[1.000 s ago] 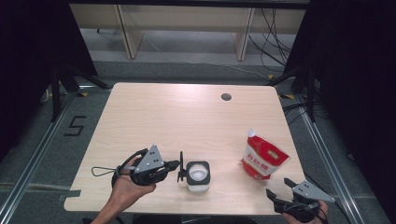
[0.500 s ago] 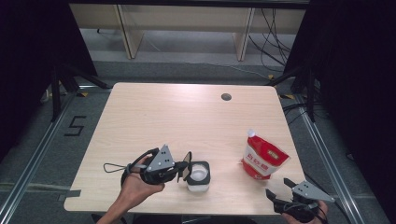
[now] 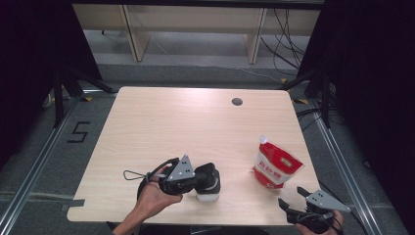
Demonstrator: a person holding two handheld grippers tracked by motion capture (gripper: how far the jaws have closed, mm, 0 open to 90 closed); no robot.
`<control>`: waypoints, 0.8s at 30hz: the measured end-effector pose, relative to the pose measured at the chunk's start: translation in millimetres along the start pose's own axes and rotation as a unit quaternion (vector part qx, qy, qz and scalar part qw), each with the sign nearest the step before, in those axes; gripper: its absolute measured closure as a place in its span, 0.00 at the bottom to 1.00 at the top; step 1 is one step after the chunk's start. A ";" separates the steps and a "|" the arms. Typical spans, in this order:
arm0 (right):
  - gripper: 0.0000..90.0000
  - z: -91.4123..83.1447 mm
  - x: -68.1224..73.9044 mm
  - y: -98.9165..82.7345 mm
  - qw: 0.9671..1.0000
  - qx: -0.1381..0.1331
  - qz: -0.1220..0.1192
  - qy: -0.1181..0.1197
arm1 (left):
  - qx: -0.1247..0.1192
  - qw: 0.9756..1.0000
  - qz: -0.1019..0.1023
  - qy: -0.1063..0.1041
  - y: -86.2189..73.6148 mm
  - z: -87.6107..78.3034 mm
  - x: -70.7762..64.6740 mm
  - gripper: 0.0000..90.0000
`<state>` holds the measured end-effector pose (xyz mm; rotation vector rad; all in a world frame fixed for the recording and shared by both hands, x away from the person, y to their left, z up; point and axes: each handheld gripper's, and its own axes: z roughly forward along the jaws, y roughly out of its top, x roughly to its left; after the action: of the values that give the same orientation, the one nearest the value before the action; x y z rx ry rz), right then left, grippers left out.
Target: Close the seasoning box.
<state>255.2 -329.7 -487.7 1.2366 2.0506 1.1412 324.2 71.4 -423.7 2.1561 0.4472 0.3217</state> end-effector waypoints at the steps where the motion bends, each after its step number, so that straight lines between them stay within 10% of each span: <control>1: 0.23 0.0 -0.2 0.1 1.000 0.000 -0.002 -0.001 | 0.000 1.000 -0.008 0.004 -0.9 2.5 -1.9 0.99; 16: 0.23 -0.2 -0.4 0.2 1.000 -0.001 -0.009 -0.004 | 0.005 1.000 -0.008 -0.009 -5.2 15.7 -4.7 0.98; 24: 0.23 -0.2 -0.4 0.2 1.000 -0.001 -0.008 -0.004 | -0.025 0.998 -0.047 -0.020 -4.6 4.4 1.5 0.66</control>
<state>255.3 -330.0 -487.4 1.2184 2.0491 1.1292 326.4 71.3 -429.9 2.0813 0.5098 0.2344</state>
